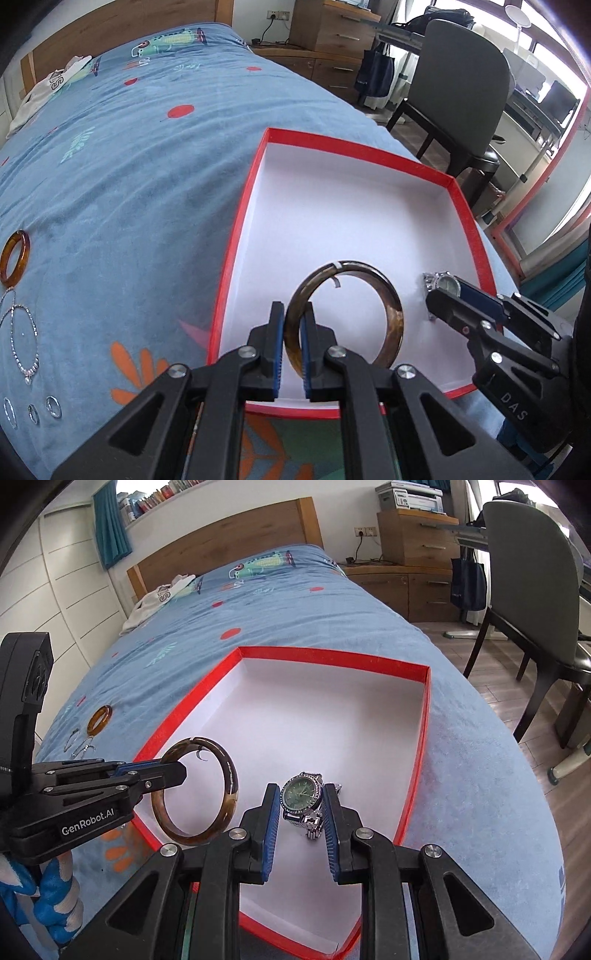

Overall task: Organize jewelry
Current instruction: 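Carry the brown bangle and silver watch with both tools into the red box, then open both tools to release the bangle and watch inside the box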

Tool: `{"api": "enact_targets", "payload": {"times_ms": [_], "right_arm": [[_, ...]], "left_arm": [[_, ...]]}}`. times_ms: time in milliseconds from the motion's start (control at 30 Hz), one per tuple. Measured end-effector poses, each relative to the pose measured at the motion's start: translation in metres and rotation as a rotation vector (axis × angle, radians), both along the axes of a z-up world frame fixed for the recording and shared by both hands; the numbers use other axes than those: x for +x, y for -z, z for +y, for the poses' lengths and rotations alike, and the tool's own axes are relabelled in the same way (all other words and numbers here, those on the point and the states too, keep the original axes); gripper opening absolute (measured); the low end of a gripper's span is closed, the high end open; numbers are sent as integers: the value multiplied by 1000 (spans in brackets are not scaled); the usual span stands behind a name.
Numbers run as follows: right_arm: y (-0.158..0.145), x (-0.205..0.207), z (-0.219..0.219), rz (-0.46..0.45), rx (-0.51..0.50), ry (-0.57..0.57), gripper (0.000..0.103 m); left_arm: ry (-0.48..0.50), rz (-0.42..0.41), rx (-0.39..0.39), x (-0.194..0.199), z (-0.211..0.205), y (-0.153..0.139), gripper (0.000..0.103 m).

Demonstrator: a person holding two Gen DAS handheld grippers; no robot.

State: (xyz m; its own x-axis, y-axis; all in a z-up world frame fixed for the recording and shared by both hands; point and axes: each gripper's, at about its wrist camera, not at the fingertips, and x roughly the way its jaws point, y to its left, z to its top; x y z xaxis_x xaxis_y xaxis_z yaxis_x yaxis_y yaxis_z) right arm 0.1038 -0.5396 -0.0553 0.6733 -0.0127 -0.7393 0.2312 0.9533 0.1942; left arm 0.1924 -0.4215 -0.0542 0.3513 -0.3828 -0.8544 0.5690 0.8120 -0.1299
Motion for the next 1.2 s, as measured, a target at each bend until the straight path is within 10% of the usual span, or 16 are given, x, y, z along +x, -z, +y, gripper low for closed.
{"api": "enact_targets", "payload": {"times_ms": [700, 1200], "right_arm": [[12, 14, 16, 203, -143, -234, 20], [12, 30, 36, 279, -195, -465, 21]], "left_arm": [[-246, 66, 134, -17, 32, 20, 11], [-432, 206, 61, -57, 68, 18, 13]]}}
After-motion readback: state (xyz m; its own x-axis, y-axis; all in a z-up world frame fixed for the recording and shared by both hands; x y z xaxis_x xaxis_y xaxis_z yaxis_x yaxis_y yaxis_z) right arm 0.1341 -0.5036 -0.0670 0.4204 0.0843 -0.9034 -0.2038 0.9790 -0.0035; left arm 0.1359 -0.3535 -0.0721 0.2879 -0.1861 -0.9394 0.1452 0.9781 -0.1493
